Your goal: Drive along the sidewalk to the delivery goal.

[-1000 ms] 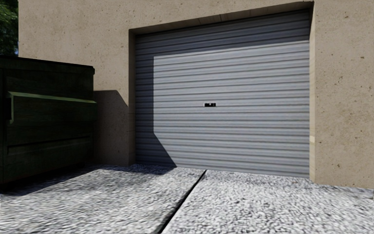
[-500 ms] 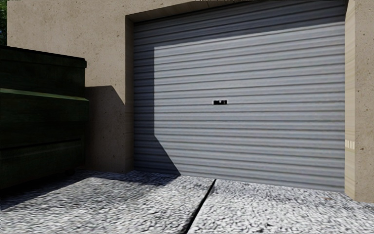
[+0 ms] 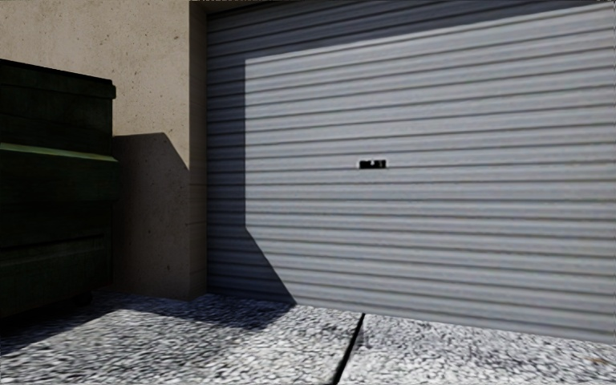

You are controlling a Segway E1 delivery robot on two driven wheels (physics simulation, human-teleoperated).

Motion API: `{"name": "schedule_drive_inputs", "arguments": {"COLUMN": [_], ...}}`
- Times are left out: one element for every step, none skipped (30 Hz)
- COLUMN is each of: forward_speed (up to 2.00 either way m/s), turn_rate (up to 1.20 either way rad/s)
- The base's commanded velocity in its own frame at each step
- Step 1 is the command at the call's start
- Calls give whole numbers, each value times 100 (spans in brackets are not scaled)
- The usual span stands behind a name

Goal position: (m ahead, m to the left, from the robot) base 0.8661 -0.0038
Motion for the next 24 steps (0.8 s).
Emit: {"name": "schedule_drive_inputs", "arguments": {"forward_speed": [73, 73, 72, 72, 72, 72, 72, 72, 72, 72, 72, 72, 72, 57, 0, 0, 0, 0, 0, 0, 0, 0, 0, 0], "turn_rate": [0, 0, 0, 0, 0, 0, 0, 0, 0, 0, 0, 0, 0, 0, 0, 0, 0, 0, 0, 0, 0, 0, 0, 0]}}
